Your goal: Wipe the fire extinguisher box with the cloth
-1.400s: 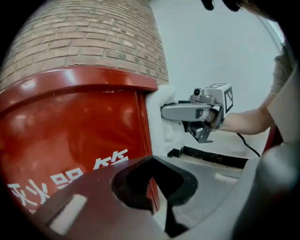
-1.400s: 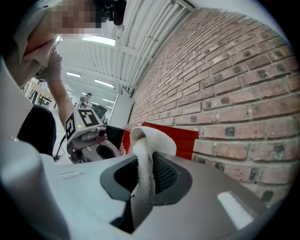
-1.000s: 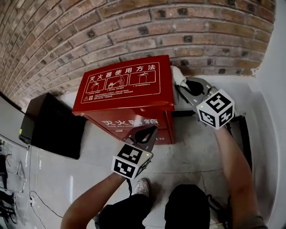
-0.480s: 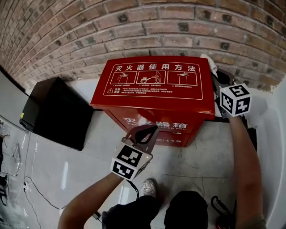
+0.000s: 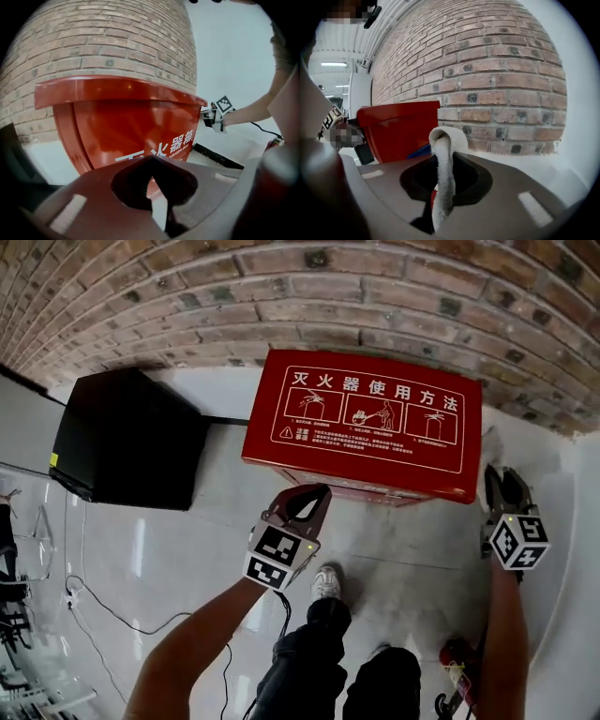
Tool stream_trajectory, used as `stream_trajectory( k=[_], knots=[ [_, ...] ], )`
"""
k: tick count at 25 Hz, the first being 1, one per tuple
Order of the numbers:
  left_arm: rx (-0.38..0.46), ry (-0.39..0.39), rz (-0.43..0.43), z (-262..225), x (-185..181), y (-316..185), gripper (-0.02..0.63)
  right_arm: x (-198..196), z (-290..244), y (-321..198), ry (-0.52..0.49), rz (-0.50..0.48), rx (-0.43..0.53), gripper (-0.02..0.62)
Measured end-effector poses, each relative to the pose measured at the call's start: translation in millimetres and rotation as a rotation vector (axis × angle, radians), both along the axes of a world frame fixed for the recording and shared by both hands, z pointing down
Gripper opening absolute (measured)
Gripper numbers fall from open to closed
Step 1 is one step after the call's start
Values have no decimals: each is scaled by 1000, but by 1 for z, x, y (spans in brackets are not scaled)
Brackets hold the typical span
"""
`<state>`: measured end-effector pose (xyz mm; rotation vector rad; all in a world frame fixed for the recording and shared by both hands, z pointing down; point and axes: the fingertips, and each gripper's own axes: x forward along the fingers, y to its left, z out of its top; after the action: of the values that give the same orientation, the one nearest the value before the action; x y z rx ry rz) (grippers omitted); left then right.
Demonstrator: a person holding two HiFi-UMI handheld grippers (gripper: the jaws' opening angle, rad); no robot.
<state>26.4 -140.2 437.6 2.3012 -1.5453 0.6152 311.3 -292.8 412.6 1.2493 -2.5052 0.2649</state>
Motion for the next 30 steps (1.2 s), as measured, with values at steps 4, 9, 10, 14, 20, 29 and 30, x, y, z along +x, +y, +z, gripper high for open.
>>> stream_trajectory(
  k=[4, 9, 10, 14, 20, 29, 30],
  knots=[
    [-68, 10, 23, -20, 1, 19, 0, 6, 0, 70, 46, 23, -135, 67],
    [-72, 52, 43, -60, 1, 50, 0, -22, -18, 154, 9, 47, -215, 67],
    [-70, 66, 41, -68, 0, 57, 0, -31, -24, 167, -5, 40, -218, 67],
    [-66, 81, 21, -94, -14, 85, 0, -72, -51, 212, -59, 2, -215, 67],
    [-93, 70, 23, -133, -56, 120, 0, -152, -115, 268, -105, -116, -178, 67],
    [-64, 52, 208, -152, -147, 116, 0, -303, -131, 277, -93, -179, -130, 69],
    [-48, 60, 243, -155, -156, 110, 0, -320, -128, 271, -90, -168, -124, 69]
  ],
)
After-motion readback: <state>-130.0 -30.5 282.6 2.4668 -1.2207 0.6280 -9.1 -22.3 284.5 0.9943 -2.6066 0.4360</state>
